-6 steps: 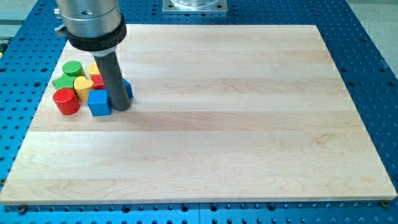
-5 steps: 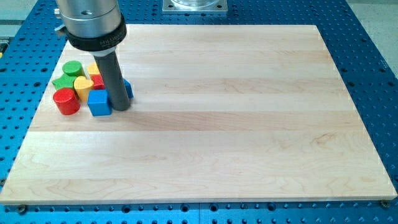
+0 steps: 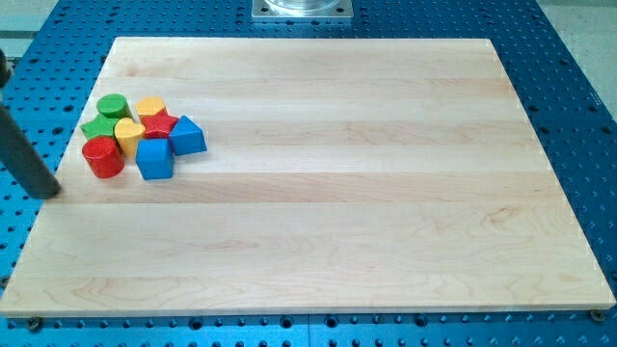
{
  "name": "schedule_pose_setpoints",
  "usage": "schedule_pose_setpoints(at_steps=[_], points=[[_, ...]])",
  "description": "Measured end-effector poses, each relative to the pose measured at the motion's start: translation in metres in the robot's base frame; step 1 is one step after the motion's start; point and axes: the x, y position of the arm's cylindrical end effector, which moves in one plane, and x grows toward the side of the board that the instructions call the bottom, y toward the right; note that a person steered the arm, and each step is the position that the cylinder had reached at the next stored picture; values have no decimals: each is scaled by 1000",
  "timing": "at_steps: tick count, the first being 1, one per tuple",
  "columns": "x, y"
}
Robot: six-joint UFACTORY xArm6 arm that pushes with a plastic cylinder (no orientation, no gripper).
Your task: Move the green circle to the top of the heart
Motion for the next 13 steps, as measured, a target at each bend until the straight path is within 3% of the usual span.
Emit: schedule_pose_setpoints(at_steps=[2, 3, 5, 7, 9, 10, 13], points=[[-137, 0], [-153, 0], [-123, 25], [-130, 29], [-94, 53], [-124, 53], [-99, 82]])
